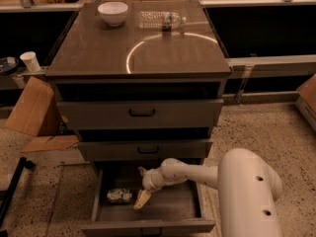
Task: Pick 7up can from bottom drawer and place on counter
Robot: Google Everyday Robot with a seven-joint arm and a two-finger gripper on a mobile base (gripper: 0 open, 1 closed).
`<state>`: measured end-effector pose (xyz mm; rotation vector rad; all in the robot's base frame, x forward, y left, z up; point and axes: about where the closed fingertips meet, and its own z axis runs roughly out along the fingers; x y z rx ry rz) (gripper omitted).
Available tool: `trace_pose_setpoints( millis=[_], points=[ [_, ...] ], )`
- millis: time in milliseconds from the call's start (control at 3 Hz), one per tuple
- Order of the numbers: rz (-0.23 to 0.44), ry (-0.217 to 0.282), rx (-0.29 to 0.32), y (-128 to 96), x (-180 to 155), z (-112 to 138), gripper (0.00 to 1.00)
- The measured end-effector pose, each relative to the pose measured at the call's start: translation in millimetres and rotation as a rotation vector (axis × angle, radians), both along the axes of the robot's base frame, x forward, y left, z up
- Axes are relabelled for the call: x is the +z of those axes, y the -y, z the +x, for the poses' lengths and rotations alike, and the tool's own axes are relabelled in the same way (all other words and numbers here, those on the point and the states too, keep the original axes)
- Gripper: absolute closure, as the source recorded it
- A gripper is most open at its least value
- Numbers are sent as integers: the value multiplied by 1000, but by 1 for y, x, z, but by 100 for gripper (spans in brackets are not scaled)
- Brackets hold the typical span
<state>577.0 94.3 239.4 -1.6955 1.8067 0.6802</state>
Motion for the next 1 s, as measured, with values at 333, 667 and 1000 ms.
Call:
trace_pose_setpoints(
  millis=[333,667,1000],
  points=[
    [-3,4,9,-1,-5,-1,0],
    [-50,37,42,-11,-33,-2,0],
    [-50,63,57,-15,-52,3,0]
  ],
)
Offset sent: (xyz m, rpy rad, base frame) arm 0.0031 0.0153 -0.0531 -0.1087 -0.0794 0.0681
